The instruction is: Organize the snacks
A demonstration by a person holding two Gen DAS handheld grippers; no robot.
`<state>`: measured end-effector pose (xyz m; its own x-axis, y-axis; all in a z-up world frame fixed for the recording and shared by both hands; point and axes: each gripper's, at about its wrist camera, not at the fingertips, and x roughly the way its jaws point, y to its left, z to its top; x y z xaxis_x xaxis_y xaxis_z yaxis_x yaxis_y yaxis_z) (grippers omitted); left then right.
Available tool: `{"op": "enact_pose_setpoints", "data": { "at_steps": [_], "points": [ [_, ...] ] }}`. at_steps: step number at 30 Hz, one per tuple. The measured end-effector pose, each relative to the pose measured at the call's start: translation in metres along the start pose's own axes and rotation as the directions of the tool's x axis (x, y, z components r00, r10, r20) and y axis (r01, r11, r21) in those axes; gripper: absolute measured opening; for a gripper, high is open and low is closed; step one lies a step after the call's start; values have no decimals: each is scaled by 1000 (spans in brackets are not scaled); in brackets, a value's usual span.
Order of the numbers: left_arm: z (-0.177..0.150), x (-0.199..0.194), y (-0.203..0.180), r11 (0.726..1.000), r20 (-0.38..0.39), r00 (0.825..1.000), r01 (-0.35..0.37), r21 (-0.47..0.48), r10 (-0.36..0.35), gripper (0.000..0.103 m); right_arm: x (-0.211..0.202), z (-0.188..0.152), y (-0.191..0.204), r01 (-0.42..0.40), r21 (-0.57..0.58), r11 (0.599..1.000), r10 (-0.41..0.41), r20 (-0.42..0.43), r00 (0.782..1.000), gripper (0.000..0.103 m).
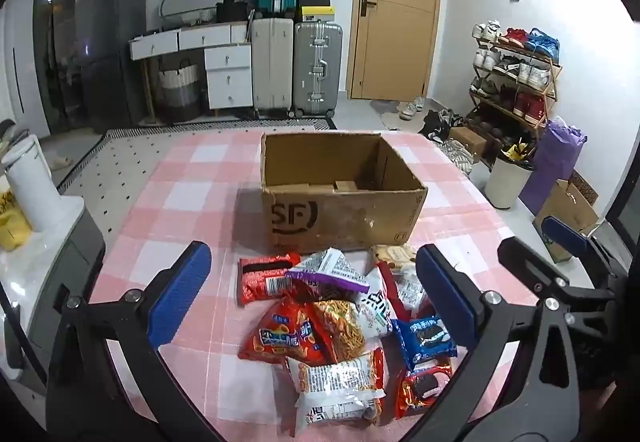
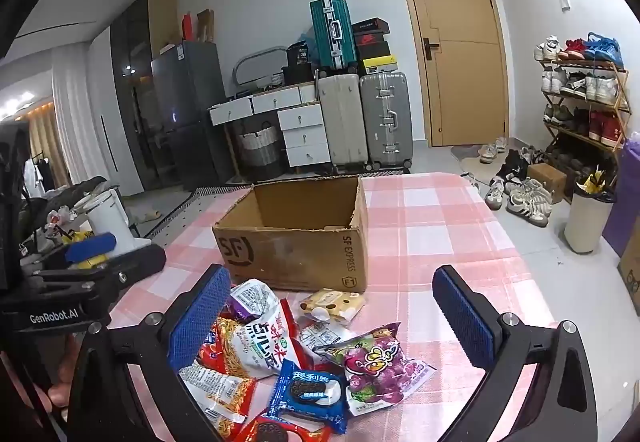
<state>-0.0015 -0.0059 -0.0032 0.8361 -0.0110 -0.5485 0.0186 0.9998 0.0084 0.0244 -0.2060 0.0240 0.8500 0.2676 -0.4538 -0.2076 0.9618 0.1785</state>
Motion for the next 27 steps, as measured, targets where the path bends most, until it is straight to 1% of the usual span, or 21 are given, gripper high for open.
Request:
{"op": "enact_pose_setpoints", "data": {
  "at_steps": [2, 5, 7, 8, 11, 12, 16, 18, 27],
  "points": [
    [-1, 4, 2, 999, -14, 1000, 15, -36, -15, 102, 1, -1, 1, -4, 1, 1000, 4, -2, 1000, 103],
    [-4, 4, 1, 999, -4, 1000, 22, -37, -22, 102, 0, -2, 0, -8, 18, 1000, 8, 8, 1000, 103],
    [-1, 9, 4, 999, -22, 999, 30, -39, -30, 102, -1, -2, -2, -5, 20, 1000, 5, 4, 1000, 103],
    [2, 8, 7, 999, -25, 999, 29, -41, -30, 102, -6, 3, 0, -1, 16, 1000, 1, 5, 1000, 103],
    [1, 5, 13, 998, -13, 999, 32, -59, -33, 102, -9, 5, -2, -5, 24, 1000, 5, -1, 1000, 103],
    [0, 5, 13, 998, -12, 999, 35, -57, -36, 102, -2, 2, 2, -1, 12, 1000, 1, -1, 1000, 103],
    [0, 4, 14, 998, -10, 999, 39, -57, -40, 102, -2, 4, 5, -8, 10, 1000, 8, 0, 1000, 103],
    [-1, 5, 13, 998, -8, 999, 38, -54, -39, 102, 0, -3, 2, -10, 11, 1000, 10, 7, 1000, 103],
    [-2, 2, 11, 998, -4, 999, 35, -52, -35, 102, -1, -5, 1, -11, 14, 1000, 11, 9, 1000, 103]
  ]
}}
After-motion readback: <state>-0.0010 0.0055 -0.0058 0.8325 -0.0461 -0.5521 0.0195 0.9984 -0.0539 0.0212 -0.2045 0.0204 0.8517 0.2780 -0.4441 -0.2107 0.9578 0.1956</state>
